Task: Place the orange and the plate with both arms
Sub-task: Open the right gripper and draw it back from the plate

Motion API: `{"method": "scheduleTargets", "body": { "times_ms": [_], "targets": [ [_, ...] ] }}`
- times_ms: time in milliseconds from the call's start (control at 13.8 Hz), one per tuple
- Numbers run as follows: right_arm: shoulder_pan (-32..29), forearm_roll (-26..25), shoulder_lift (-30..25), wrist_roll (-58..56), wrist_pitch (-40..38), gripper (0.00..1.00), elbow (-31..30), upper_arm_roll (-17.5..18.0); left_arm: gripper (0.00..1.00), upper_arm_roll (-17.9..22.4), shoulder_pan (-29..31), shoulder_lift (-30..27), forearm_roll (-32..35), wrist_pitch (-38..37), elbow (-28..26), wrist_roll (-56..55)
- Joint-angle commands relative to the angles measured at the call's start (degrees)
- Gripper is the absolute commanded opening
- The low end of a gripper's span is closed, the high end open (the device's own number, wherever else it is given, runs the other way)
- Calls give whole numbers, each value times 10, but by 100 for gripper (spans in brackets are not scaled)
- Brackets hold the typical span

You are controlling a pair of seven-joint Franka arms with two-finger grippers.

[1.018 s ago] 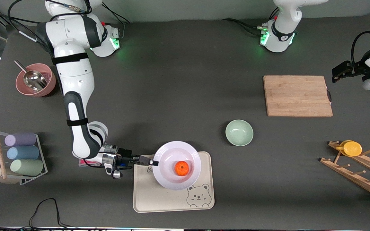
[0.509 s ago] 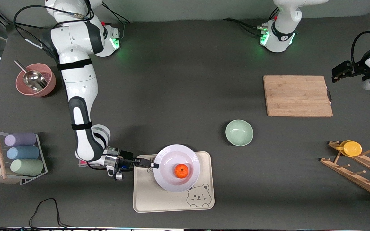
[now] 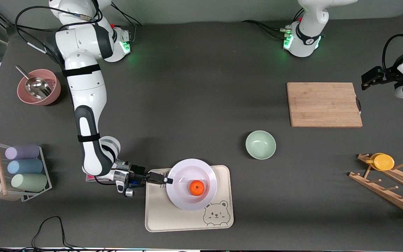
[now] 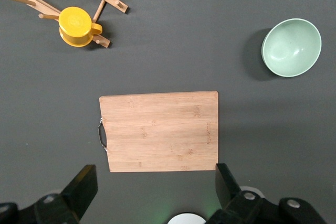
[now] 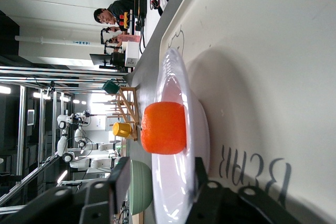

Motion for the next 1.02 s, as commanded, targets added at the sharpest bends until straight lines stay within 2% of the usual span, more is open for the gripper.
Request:
{"method": "scheduleTargets", "body": {
  "times_ms": [0,73,436,582,727,945],
  "targets": [
    [-2,1,2,15,-1,66,17,-17,100,3,-6,6,1,-10,14,-2],
    [0,-21,1,26,-2,66,19,-30,100,3,-7,6,1,-10,14,-4],
    [-14,-141,-36,131,-11,67,28,-35,100,2,-7,5,1,-10,14,-1],
    [-24,-224,-70,165,-11,72,28,-34,100,3,-7,5,1,-11,14,-1],
    [-35,-327,-113,175,-19,82,14,-33,100,2,-8,5,1,-11,14,-1],
    [-61,-455,-182,197,-77,86,-20,-33,100,2,-7,4,1,-13,14,-1]
  ]
}}
